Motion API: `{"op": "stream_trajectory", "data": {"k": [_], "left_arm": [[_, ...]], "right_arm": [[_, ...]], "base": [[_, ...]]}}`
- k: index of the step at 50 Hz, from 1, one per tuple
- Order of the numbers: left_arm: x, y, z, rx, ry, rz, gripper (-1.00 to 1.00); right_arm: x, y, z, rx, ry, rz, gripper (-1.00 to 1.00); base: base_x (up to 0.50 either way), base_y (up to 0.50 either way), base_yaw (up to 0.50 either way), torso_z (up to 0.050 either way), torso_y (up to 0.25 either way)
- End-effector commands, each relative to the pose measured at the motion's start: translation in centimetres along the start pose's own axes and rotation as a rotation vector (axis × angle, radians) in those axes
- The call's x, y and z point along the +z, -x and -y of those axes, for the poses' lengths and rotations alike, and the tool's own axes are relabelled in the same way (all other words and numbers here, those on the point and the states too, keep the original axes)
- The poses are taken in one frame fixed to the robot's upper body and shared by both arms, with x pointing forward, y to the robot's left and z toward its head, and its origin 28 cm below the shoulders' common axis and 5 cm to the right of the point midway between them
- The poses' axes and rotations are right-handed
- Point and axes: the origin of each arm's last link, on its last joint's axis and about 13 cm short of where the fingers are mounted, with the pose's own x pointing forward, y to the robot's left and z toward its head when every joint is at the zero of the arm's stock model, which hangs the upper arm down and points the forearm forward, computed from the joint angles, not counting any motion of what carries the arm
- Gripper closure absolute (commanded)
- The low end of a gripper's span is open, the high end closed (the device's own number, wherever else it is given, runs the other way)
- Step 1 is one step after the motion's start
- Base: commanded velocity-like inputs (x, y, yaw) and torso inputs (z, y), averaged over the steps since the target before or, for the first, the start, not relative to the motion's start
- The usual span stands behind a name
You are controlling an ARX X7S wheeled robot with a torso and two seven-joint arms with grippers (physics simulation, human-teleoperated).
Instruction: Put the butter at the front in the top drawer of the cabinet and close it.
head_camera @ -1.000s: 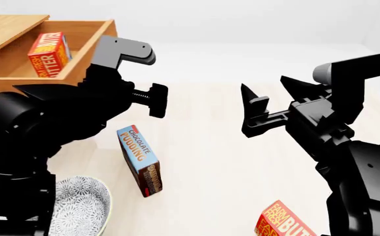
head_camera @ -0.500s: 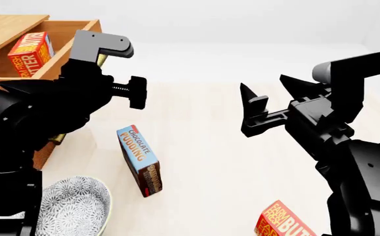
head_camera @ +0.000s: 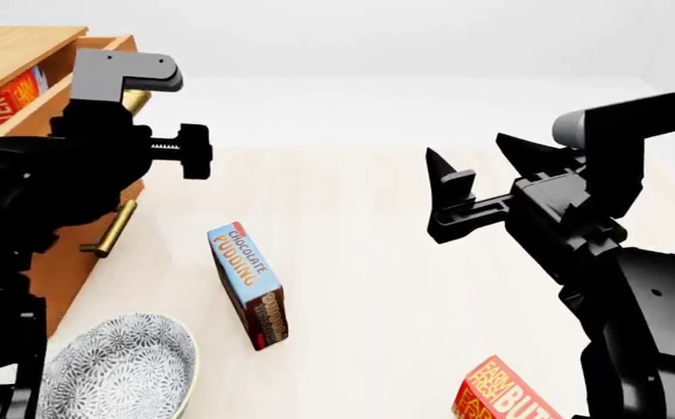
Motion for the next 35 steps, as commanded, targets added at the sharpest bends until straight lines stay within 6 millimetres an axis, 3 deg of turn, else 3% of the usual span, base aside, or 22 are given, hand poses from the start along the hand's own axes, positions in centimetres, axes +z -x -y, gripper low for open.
{"op": "stream_trajectory", "data": {"k": [1,25,35], "left_arm": [[-0.4,-0.4,-2.4,0.139,0.02,-0.024,-1.0],[-0.9,-0.8,-8.6,0.437,0.169,-0.073,-1.0],[-0.6,-0.2,-8.7,0.441,0.18,-0.046,-1.0]], "right_arm": [[-0.1,-0.1,0.1,0.0,0.0,-0.003,-1.0],[-0.1,0.0,0.0,-0.001,0.002,-0.003,-1.0],[0.2,0.0,-0.2,0.002,0.013,0.0,-1.0]], "base": [[0.0,0.0,0.0,0.0,0.0],[0.0,0.0,0.0,0.0,0.0],[0.0,0.0,0.0,0.0,0.0]]}}
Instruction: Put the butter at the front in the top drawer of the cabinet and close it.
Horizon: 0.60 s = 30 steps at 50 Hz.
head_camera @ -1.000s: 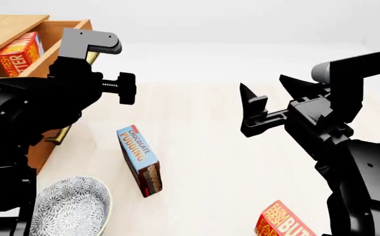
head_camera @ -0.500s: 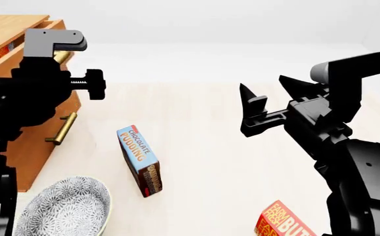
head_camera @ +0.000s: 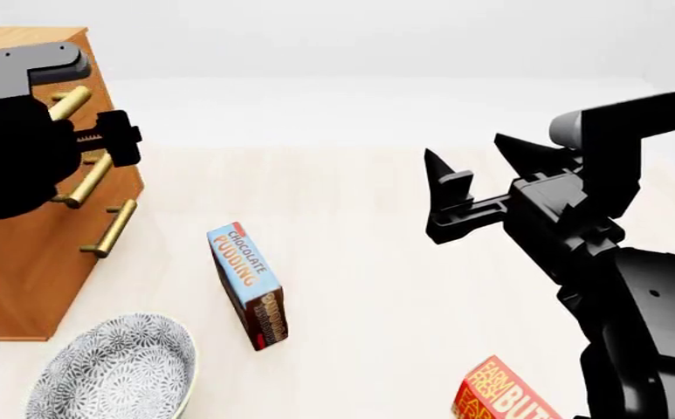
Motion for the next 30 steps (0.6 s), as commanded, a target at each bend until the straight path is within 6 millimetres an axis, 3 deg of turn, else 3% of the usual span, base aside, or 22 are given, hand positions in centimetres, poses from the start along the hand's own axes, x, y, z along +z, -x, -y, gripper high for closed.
{"op": "stream_trajectory", "data": {"k": [1,7,20,30], "left_arm": [[0.2,0.2,-3.3,0.263,-0.026,0.013,-1.0],[1.5,2.4,-1.7,0.203,-0.081,0.156,-1.0],[3.6,10.2,1.7,0.008,-0.15,0.504,-1.0],[2.2,11.9,2.8,-0.082,-0.234,0.674,-1.0]], "right_arm": [[0.2,0.1,-0.1,0.001,0.009,0.004,-1.0],[0.2,0.0,-0.1,0.002,0.011,0.006,-1.0],[0.1,-0.1,-0.1,0.005,0.008,0.004,-1.0],[0.1,0.0,-0.1,0.005,0.005,0.006,-1.0]], "base": [[0.0,0.0,0.0,0.0,0.0],[0.0,0.0,0.0,0.0,0.0],[0.0,0.0,0.0,0.0,0.0],[0.0,0.0,0.0,0.0,0.0]]}}
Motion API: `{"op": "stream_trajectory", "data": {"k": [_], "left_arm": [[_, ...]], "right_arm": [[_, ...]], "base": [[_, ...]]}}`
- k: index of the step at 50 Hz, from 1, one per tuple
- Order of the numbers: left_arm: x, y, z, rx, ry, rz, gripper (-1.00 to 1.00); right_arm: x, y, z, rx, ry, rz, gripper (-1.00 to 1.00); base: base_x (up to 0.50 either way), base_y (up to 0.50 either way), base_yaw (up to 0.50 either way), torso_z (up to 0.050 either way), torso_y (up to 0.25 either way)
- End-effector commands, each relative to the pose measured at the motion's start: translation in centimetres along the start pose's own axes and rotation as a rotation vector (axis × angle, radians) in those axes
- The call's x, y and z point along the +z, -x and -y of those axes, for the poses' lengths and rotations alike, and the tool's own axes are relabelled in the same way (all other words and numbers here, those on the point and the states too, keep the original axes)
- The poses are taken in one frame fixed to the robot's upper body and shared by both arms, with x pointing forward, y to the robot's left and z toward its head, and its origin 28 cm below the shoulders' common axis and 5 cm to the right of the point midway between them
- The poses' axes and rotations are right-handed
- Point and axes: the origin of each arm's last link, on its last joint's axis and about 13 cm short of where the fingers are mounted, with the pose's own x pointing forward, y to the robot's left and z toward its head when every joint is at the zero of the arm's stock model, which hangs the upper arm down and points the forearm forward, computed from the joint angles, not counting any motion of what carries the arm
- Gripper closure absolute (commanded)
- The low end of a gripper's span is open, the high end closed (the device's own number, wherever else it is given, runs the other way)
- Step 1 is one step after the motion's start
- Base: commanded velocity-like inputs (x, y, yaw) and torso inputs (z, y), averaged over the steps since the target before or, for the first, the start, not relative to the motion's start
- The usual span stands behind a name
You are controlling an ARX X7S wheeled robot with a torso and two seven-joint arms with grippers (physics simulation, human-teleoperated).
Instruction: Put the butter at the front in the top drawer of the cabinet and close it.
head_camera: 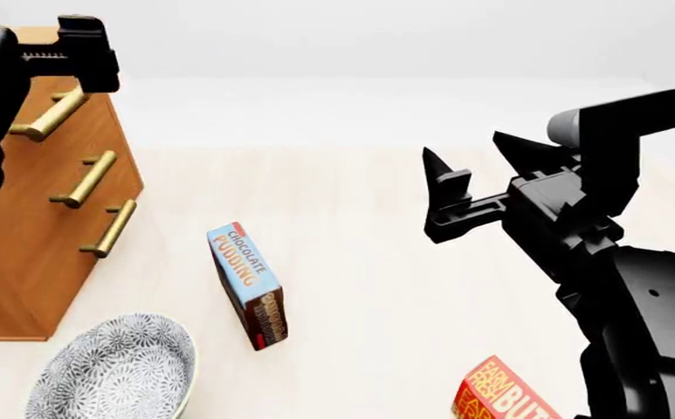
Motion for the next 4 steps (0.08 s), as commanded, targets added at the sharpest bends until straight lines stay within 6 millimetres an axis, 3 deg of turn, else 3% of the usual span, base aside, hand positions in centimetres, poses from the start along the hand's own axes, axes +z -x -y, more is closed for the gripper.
{"op": "stream_trajectory", "data": {"k": [1,4], "left_arm": [[0.14,2.97,1.2,-0.075,-0.067,0.22,-1.0],[-0.48,3.16,1.21,-0.073,-0.06,0.268,-1.0]], "right_arm": [[-0.08,0.1,-0.01,0.0,-0.003,0.001,-1.0],[-0.03,0.11,0.02,0.0,-0.002,0.002,-1.0]], "base": [[0.0,0.0,0.0,0.0,0.0],[0.0,0.0,0.0,0.0,0.0]]}}
